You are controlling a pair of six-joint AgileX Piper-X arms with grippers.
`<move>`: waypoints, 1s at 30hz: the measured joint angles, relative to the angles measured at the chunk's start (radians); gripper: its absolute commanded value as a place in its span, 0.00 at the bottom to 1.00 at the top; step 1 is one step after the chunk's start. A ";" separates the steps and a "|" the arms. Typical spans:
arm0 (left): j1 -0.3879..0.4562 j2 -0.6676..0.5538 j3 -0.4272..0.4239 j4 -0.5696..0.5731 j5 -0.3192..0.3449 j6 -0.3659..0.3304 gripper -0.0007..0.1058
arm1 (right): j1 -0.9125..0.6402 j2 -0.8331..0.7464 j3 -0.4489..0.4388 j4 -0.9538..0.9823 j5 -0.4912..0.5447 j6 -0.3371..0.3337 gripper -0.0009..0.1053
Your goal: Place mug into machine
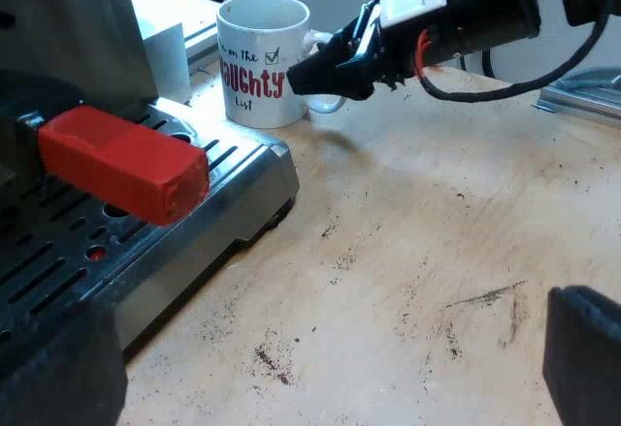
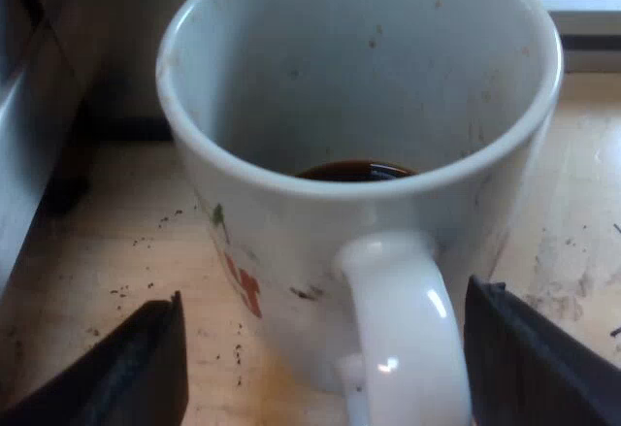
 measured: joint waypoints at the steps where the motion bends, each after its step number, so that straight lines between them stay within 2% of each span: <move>1: 0.000 0.000 0.000 0.000 0.000 0.000 0.84 | 0.000 0.007 -0.006 0.000 0.000 0.000 0.56; 2: 0.000 0.000 0.000 0.000 0.000 0.000 0.84 | 0.000 0.010 -0.010 0.000 0.000 0.000 0.55; 3: 0.000 0.000 0.000 0.000 0.000 0.000 0.84 | 0.000 0.011 -0.013 0.000 0.000 0.000 0.47; 5: 0.000 0.000 0.000 0.000 0.000 0.000 0.84 | 0.000 0.011 -0.013 0.000 0.003 0.002 0.31; 7: 0.000 0.000 0.000 0.000 0.000 0.000 0.84 | 0.000 0.011 -0.013 0.000 0.009 0.001 0.08; 8: 0.000 0.000 0.000 0.000 0.000 0.000 0.84 | 0.000 0.011 -0.013 0.002 0.009 0.001 0.02; 11: 0.000 0.000 0.000 0.000 0.000 0.000 0.84 | 0.000 0.011 -0.013 0.002 0.006 0.001 0.01; 14: 0.000 0.000 0.000 0.000 0.000 0.000 0.84 | 0.000 -0.010 -0.016 0.043 0.007 -0.036 0.01; 20: 0.000 0.000 0.000 0.000 0.000 0.000 0.84 | 0.000 -0.182 -0.016 0.282 0.004 -0.062 0.01; 28: 0.000 0.000 0.000 0.000 -0.018 0.000 0.84 | 0.000 -0.333 -0.010 0.426 0.003 -0.101 0.01; 29: 0.000 0.000 0.000 0.000 -0.032 0.000 0.84 | 0.000 -0.495 -0.010 0.567 0.002 -0.103 0.01; 30: 0.000 0.000 0.011 -0.011 -0.060 0.000 0.84 | 0.000 -0.553 -0.010 0.614 0.002 -0.103 0.01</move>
